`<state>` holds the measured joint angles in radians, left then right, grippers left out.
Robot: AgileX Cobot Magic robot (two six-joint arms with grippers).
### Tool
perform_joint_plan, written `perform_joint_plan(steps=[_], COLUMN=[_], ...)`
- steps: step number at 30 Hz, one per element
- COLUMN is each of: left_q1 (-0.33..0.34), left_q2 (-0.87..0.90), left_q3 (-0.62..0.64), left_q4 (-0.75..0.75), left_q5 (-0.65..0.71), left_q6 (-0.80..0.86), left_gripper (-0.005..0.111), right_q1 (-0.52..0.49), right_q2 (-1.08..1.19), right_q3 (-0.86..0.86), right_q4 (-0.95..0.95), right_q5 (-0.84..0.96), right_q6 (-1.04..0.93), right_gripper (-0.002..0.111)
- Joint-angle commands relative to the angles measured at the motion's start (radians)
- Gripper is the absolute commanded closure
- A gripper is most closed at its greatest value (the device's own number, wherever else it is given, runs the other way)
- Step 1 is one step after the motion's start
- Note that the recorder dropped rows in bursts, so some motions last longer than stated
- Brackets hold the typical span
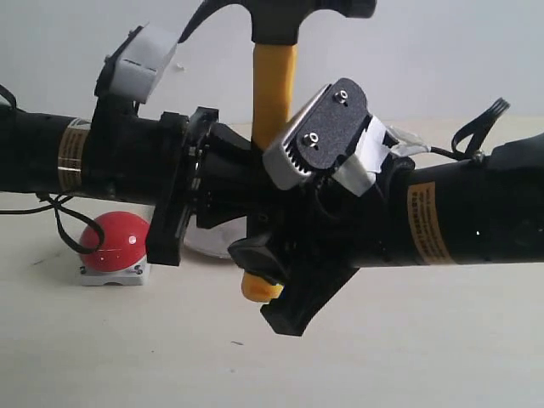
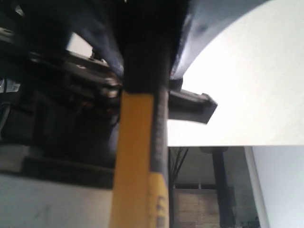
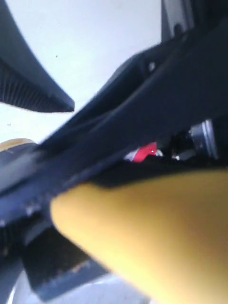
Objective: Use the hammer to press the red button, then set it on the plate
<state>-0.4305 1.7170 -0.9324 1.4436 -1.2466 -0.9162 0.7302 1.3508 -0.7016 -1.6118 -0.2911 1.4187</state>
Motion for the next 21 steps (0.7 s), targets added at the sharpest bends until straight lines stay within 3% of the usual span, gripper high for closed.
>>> perform_joint_plan(steps=[1,7,21], left_q1=[0.002,0.044,0.252], left_q2=[0.001,0.001,0.001], left_q3=[-0.001,-0.001,0.065], left_q4=[-0.079,-0.117,-0.249], left_q5=[0.026,0.026,0.026], left_q6=[-0.004,-0.004,0.001], left_gripper=[0.107,0.107,0.107], right_q1=[0.003,0.003,0.003], right_q2=[-0.011,-0.011,-0.011], right_q3=[-0.016,-0.016,-0.014], right_q4=[-0.011,-0.085,-0.125], right_q5=[-0.039,-0.026,0.009], right_q6=[0.031,0.107,0.161], right_gripper=[0.04,0.036,0.036])
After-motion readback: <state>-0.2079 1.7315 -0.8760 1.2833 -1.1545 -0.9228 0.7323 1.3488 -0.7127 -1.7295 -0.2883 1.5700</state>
